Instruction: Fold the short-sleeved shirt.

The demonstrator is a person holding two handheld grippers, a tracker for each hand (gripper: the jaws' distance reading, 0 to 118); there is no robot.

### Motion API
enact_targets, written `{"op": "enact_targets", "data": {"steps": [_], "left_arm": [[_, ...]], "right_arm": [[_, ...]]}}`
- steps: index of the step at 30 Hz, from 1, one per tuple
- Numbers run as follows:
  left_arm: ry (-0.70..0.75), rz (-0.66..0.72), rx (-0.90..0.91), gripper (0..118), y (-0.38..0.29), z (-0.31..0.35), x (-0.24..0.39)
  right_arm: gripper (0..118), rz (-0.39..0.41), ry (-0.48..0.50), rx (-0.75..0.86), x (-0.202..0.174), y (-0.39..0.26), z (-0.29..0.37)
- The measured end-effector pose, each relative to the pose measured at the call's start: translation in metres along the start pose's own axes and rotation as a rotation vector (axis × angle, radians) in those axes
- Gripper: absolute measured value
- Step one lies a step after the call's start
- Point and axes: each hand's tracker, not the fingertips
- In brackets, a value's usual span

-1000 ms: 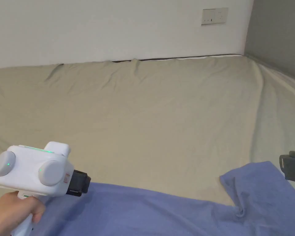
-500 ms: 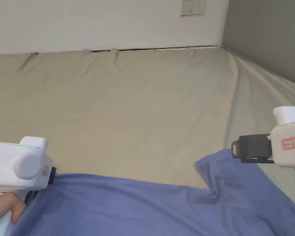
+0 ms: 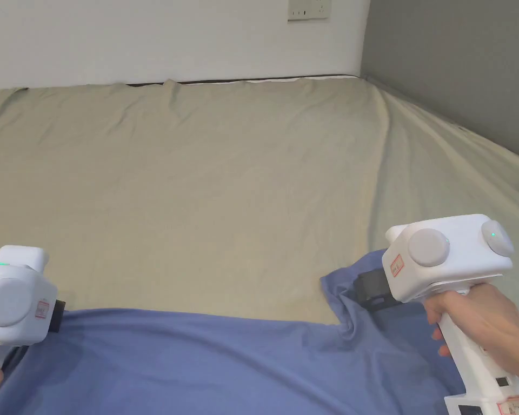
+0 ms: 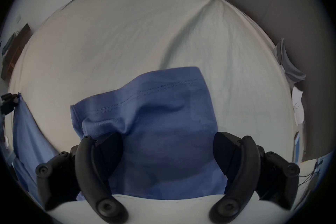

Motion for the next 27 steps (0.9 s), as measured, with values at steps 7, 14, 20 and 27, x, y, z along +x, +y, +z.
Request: {"op": "enact_targets", "data": {"steps": [7,14,20,27], "left_arm": [[0.009,0.013,0.004,8,0.002,0.001,0.004],[-0.015,-0.003,0.064,7,0.008,0.049,-0.011],[0.002,0.123,0.154,7,-0.021,0.130,-0.023],[0.090,0.143,0.182,7,-0.114,0.221,-0.019]], "right_arm": [[3,0.094,-0.028,0.069,-0.009,-0.009,0.025],[3,0.066,0.023,0.149,0.007,-0.014,0.070],[3,-0.027,0.067,0.251,0.018,-0.058,0.158],[3,-0.043,0.025,0.331,0.001,-0.179,0.240]]}}
